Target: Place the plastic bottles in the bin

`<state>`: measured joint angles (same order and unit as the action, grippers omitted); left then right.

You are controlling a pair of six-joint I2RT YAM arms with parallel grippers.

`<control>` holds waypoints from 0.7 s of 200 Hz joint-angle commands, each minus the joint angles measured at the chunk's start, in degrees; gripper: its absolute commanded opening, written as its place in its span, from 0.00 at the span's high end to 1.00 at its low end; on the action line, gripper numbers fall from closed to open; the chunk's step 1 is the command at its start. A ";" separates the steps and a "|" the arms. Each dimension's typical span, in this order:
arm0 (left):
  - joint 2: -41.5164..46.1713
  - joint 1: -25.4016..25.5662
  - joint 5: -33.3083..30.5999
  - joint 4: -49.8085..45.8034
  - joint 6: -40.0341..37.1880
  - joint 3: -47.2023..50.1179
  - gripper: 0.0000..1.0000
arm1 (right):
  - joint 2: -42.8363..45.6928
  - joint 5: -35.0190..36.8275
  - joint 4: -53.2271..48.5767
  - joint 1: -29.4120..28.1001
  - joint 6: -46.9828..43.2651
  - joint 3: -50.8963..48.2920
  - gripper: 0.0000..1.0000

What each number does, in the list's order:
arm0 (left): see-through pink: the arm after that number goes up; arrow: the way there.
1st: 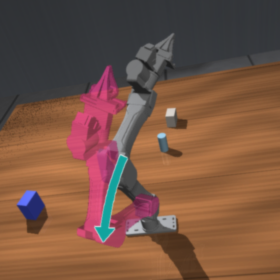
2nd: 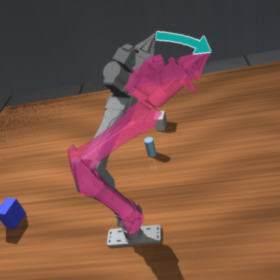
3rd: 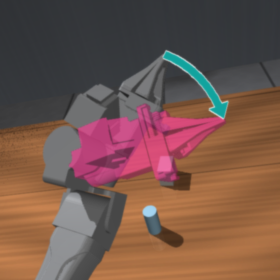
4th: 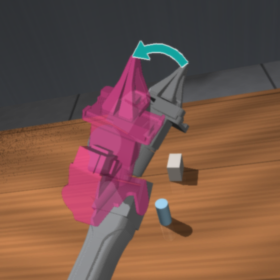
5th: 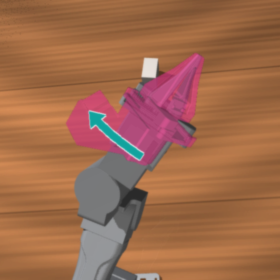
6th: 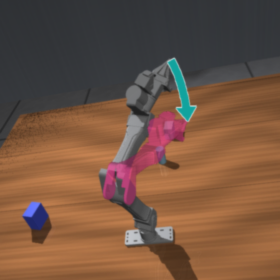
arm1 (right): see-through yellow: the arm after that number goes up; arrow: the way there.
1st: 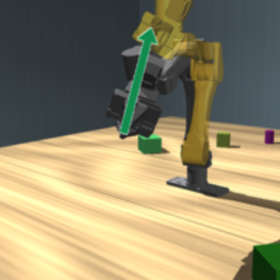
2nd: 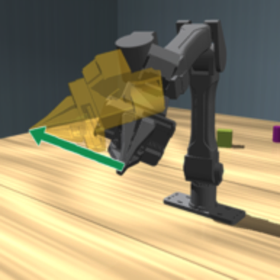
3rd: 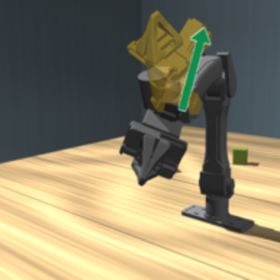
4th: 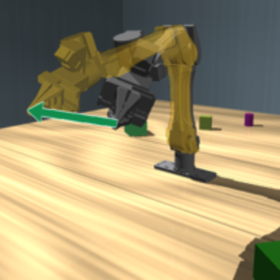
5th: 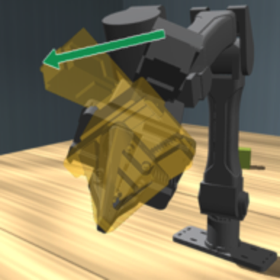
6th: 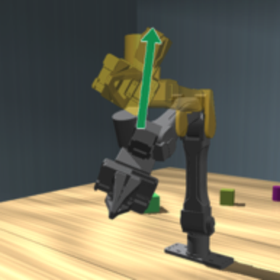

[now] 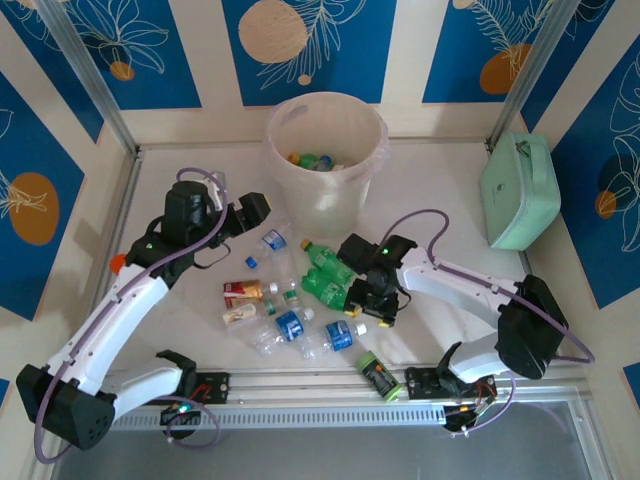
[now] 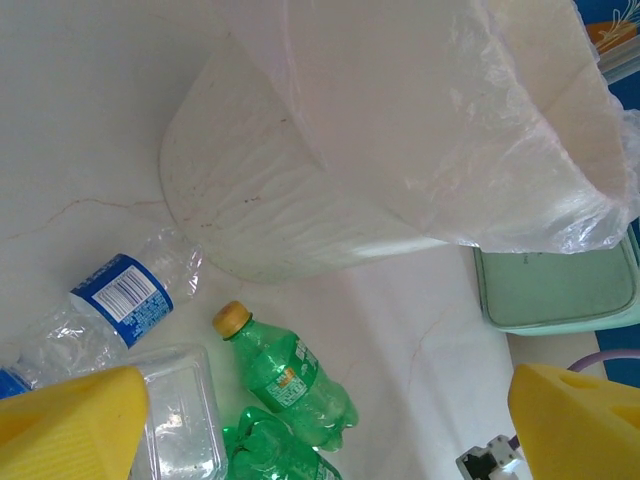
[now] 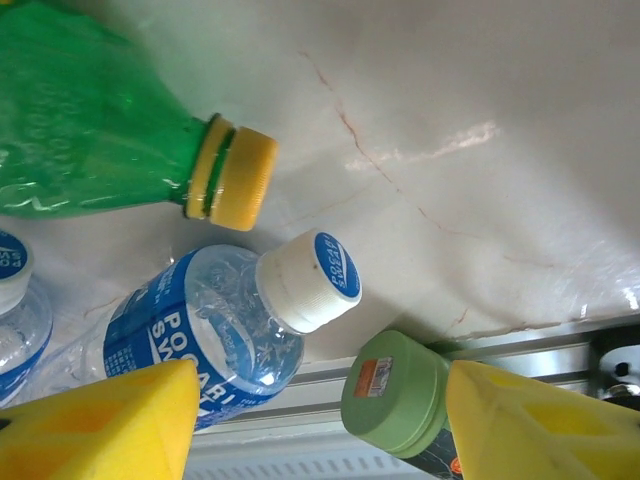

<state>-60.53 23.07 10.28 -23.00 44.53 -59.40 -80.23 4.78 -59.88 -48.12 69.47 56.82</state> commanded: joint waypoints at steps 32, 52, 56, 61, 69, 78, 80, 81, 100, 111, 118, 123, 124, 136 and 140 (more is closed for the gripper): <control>0.87 -1.45 2.09 0.09 -1.05 1.03 0.08 | -1.39 -7.54 6.23 1.09 5.58 -4.28 0.34; 0.72 -1.53 2.20 0.24 -0.94 1.04 0.08 | -2.37 -8.21 7.14 1.51 5.81 -5.11 0.34; 0.76 -1.53 2.20 0.24 -0.94 1.04 0.09 | -2.61 -8.35 7.37 1.53 5.85 -5.24 0.34; 0.77 -1.54 2.20 0.13 -0.90 1.04 0.09 | -2.85 -8.62 7.65 1.62 6.03 -5.46 0.34; 0.77 -1.62 2.20 0.07 -0.89 0.95 0.09 | -3.17 -8.86 7.99 1.79 6.28 -5.70 0.35; 0.77 -1.62 2.28 0.02 -0.94 0.95 0.09 | -3.53 -8.74 8.36 1.93 6.39 -5.81 0.35; 0.77 -1.67 2.35 -0.01 -1.00 0.88 0.09 | -3.58 -8.73 8.37 1.96 6.51 -5.85 0.35; 0.72 -1.69 2.36 -0.02 -1.02 0.87 0.09 | -3.60 -8.73 8.42 1.97 6.53 -5.85 0.35; 0.59 -1.79 2.37 -0.37 -1.20 0.62 0.09 | -3.80 -8.19 8.74 2.28 7.16 -6.00 0.35; 0.51 -1.89 2.46 -0.38 -1.20 0.60 0.09 | -3.80 -8.12 9.06 2.61 7.43 -6.09 0.35; 0.42 -1.90 2.54 -0.42 -1.17 0.51 0.09 | -3.80 -8.06 9.32 2.68 7.28 -6.07 0.35; 0.33 -1.97 2.55 -0.42 -1.16 0.45 0.09 | -3.87 -8.03 9.33 2.68 7.04 -5.95 0.35; 0.33 -1.98 2.55 -0.44 -1.23 0.44 0.09 | -3.88 -8.03 9.29 2.68 7.02 -5.99 0.35; 0.15 -2.01 2.63 -0.37 -1.35 0.17 0.09 | -3.93 -7.71 8.63 2.65 6.15 -5.12 0.35; 0.15 -2.06 2.64 -0.37 -1.38 0.10 0.09 | -3.82 -7.02 7.87 2.32 5.57 -4.43 0.35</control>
<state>-60.47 22.06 11.75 -23.14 44.51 -58.96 -83.59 -2.20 -50.17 -45.71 75.24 51.62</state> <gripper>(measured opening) 0.912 0.648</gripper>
